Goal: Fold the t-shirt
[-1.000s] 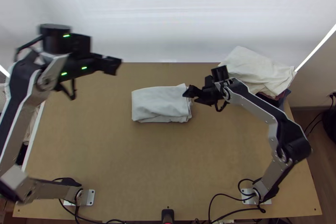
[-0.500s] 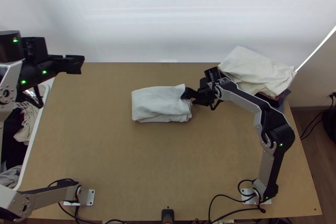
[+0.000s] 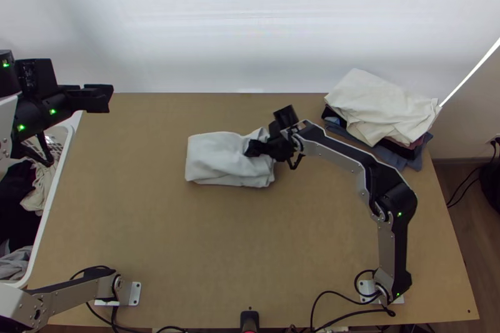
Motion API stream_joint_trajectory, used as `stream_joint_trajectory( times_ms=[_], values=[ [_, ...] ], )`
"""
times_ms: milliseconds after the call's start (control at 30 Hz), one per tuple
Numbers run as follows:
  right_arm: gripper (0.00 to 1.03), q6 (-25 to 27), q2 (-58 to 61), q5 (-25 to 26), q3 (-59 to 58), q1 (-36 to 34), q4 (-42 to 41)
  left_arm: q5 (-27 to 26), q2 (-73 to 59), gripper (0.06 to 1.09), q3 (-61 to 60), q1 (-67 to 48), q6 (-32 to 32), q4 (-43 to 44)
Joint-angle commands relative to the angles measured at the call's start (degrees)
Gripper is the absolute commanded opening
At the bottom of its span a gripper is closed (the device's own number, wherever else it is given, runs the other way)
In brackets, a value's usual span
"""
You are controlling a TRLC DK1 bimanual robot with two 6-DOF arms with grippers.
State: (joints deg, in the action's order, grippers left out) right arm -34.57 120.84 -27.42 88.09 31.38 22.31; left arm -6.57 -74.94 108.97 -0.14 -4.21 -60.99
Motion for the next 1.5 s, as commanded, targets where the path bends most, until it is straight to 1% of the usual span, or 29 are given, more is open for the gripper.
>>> stream_joint_trajectory(
  times_ms=[0,133,267,400,533,800,967,1067,1167,1267,1467],
  values=[
    [0.03,-3.49,-4.29,-1.85,-1.87,-3.25,-0.95,0.24,1.64,1.05,-0.16,1.28,0.87,-0.71],
    [0.03,-4.37,-12.73,-3.78,-1.96,-7.29,-1.04,0.24,1.72,1.05,-0.42,1.9,0.96,-0.8],
    [0.03,-5.34,-20.2,-6.86,0.24,-11.16,-0.95,0.24,1.64,1.05,-0.51,2.16,0.96,-0.8],
    [0.03,-5.78,-22.93,-8.62,5.25,-16.08,0.72,0.15,1.2,1.05,-0.51,2.16,0.96,-0.71],
    [0.03,-6.13,-22.4,-10.55,10.87,-21.88,1.25,0.15,1.02,1.05,-0.51,2.16,0.96,-0.62],
    [0.03,-7.71,-16.95,-17.84,21.94,-33.84,2.13,0.15,1.37,1.05,-0.86,2.25,0.87,-0.71],
    [0.03,-7.97,-12.47,-20.48,27.57,-38.58,4.06,0.24,1.64,1.05,-1.13,2.25,0.87,-0.71],
    [0.03,-7.71,-10.88,-21.18,27.66,-40.6,4.24,0.24,1.11,1.05,-0.25,2.25,0.87,-0.62],
    [0.03,-6.92,-9.48,-21.71,26.43,-42.98,4.41,0.15,0.67,1.05,0.81,2.16,0.87,-0.62],
    [0.03,-5.07,-8.69,-21.8,24.85,-45.35,5.29,0.15,0.49,1.05,1.69,2.16,0.87,-0.62],
    [0.03,0.03,-8.42,-21.8,24.58,-50.1,9.86,0.15,0.41,1.05,1.86,2.16,0.87,-0.71]
  ],
)
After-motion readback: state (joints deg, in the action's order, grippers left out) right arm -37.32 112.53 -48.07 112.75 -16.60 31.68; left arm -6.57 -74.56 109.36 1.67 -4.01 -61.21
